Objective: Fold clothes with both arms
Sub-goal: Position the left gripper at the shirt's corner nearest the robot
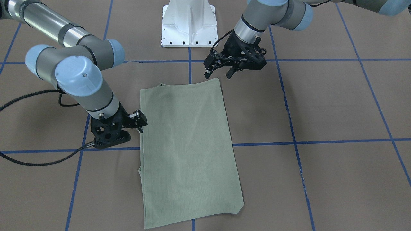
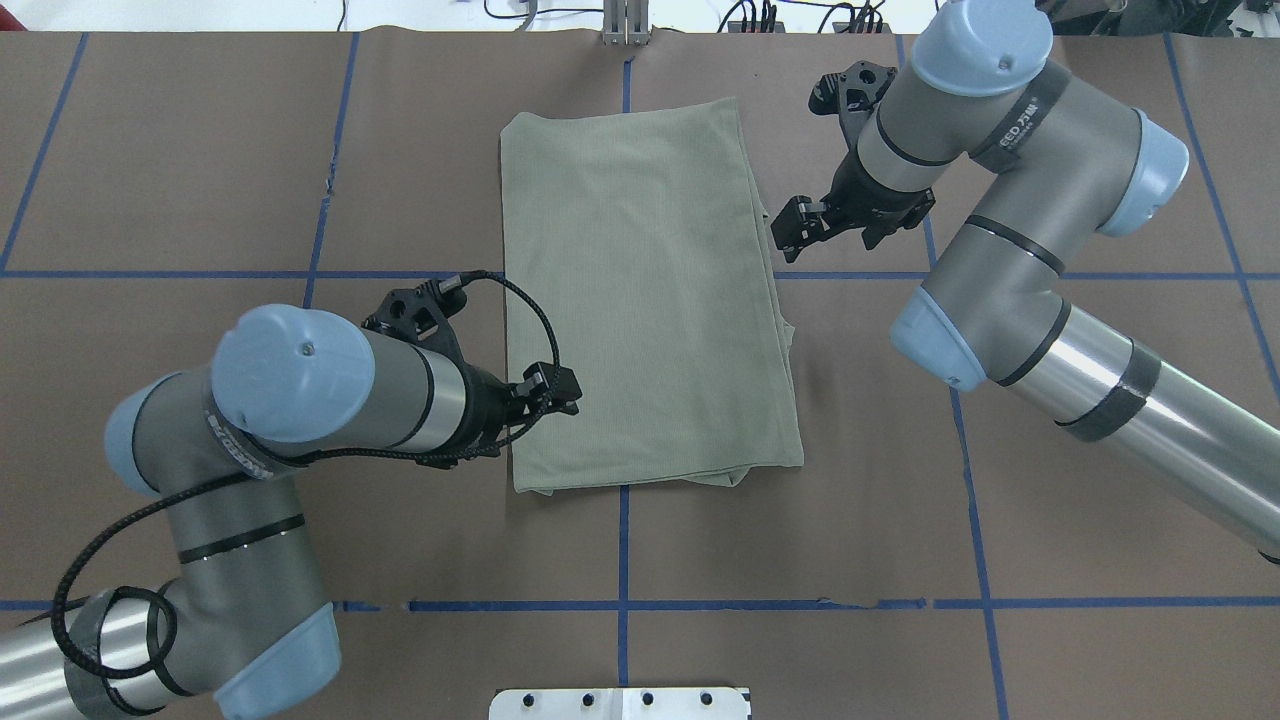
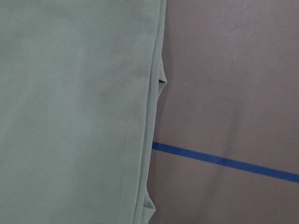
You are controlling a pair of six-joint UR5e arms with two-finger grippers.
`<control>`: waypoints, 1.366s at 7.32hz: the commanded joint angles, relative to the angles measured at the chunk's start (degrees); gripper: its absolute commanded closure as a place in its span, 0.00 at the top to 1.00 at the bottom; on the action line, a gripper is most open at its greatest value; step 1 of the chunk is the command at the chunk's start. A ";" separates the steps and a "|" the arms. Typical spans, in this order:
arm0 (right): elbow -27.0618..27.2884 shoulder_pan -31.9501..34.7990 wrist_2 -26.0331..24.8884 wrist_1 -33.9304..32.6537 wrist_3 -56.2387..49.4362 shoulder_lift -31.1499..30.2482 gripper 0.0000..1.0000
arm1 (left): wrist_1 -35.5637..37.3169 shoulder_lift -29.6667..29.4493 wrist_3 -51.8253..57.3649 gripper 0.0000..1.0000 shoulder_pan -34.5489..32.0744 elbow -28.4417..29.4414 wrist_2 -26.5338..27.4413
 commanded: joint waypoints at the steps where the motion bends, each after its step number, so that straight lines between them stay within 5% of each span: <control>1: 3.30 -0.08 1.39 -0.42 4.40 -1.71 1.00 | 6.60 -0.71 -7.80 0.98 4.54 0.20 3.04; 4: 3.49 -0.08 1.31 -0.33 4.87 -1.80 1.00 | 6.79 -3.42 -10.65 0.97 4.37 7.30 6.46; 10: 3.84 0.01 1.31 -0.42 4.96 -1.89 1.00 | 6.26 -4.93 -11.44 0.81 3.75 11.18 6.39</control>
